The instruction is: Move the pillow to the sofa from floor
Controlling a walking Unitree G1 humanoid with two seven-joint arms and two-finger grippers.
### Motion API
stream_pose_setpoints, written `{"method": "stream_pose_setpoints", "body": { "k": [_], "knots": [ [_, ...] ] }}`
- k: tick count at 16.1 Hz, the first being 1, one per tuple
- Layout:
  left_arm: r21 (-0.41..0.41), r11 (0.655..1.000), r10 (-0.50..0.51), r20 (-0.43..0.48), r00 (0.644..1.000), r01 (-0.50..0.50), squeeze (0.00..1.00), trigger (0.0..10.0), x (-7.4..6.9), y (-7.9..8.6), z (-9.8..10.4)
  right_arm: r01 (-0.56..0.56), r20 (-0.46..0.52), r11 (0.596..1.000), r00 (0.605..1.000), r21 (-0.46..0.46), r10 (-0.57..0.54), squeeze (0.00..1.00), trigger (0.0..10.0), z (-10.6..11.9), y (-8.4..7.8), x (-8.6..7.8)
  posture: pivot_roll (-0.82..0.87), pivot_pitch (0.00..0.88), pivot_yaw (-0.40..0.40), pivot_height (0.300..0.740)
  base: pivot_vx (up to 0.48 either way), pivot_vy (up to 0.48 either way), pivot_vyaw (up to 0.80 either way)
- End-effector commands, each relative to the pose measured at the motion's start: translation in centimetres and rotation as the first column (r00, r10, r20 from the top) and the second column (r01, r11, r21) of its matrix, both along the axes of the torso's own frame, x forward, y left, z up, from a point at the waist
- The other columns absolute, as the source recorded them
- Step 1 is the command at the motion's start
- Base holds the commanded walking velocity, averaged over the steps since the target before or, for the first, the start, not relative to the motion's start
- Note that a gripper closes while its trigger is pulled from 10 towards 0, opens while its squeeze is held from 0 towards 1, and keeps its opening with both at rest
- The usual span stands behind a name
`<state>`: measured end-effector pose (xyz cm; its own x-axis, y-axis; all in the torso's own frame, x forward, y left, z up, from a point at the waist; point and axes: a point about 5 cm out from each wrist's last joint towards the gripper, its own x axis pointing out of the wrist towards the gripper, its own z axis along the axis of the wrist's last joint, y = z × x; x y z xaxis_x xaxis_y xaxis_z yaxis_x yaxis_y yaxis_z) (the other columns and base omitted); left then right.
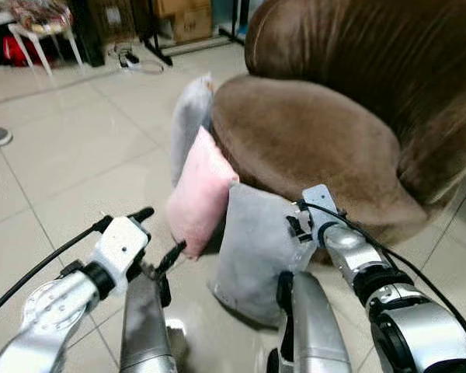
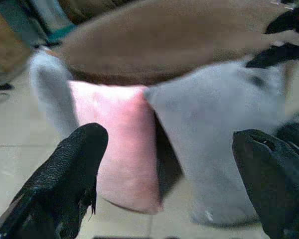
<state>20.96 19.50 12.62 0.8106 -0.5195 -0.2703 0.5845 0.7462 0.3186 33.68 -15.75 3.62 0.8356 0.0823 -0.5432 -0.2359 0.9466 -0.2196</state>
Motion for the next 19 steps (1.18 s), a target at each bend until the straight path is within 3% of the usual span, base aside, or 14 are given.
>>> {"method": "stream_pose_setpoints", "body": {
  "k": [1, 7, 9, 10, 11, 12, 13, 19],
  "knots": [
    [0.014, 0.999, -0.037, -0.005, 0.999, 0.037, 0.0, 10.0, -0.8, 0.0, 1.0, 0.013, 0.033, 0.998, 0.999, 0.065, -0.015, 0.0, 10.0, 0.5, 0.6, 0.4, 0.14, 0.154, -0.004, 0.466, 0.0, 0.0, 0.0],
    [0.069, 0.993, -0.089, -0.087, 0.992, 0.095, 0.0, 10.0, -4.0, 0.7, 2.4, 0.127, 0.083, 0.976, 0.986, 0.179, -0.144, 0.0, 10.0, 0.2, 1.6, 0.2, 0.18, 0.216, 0.087, 0.466, 0.0, 0.0, 0.0],
    [0.08, 0.991, -0.102, -0.11, 0.989, 0.111, 0.0, 10.0, -5.1, 0.8, 2.4, 0.119, 0.101, 0.989, 0.987, 0.085, -0.127, 0.0, 10.0, -0.2, 1.9, -0.2, 0.18, 0.201, 0.093, 0.466, 0.0, 0.0, 0.0],
    [0.078, 0.991, -0.097, -0.114, 0.989, 0.106, 0.0, 10.0, -5.3, 0.7, 2.6, 0.14, 0.095, 0.989, 0.985, 0.04, -0.143, 0.0, 8.8, -0.4, 1.7, -0.3, 0.18, 0.196, 0.09, 0.466, 0.0, 0.0, 0.0],
    [0.077, 0.992, -0.095, -0.116, 0.989, 0.105, 0.0, 10.0, -5.3, 0.7, 2.6, 0.145, 0.092, 0.989, 0.985, 0.016, -0.145, 0.0, 3.2, -0.5, 1.6, -0.4, 0.18, 0.193, 0.086, 0.466, 0.0, 0.0, 0.0],
    [0.076, 0.992, -0.094, -0.118, 0.988, 0.104, 0.0, 10.0, -5.4, 0.7, 2.6, 0.147, 0.091, 0.989, 0.985, 0.0, -0.146, 0.0, 0.7, -0.6, 1.5, -0.4, 0.18, 0.194, 0.085, 0.466, 0.0, 0.0, 0.0],
    [0.075, 0.992, -0.095, -0.123, 0.988, 0.105, 0.0, 10.0, -5.5, 0.6, 2.6, 0.15, 0.089, 0.989, 0.985, -0.015, -0.148, 0.0, 0.0, -0.7, 1.5, -0.5, 0.18, 0.194, 0.082, 0.466, 0.0, 0.0, 0.0],
    [0.032, 0.992, -0.115, -0.157, 0.981, 0.122, 0.0, 10.0, -6.0, -0.1, 2.2, 0.095, 0.047, 0.993, 0.995, -0.073, -0.092, 0.0, 0.0, -1.3, 2.1, -0.9, 0.18, 0.175, 0.05, 0.466, 0.0, 0.0, 0.0]
  ]
}}
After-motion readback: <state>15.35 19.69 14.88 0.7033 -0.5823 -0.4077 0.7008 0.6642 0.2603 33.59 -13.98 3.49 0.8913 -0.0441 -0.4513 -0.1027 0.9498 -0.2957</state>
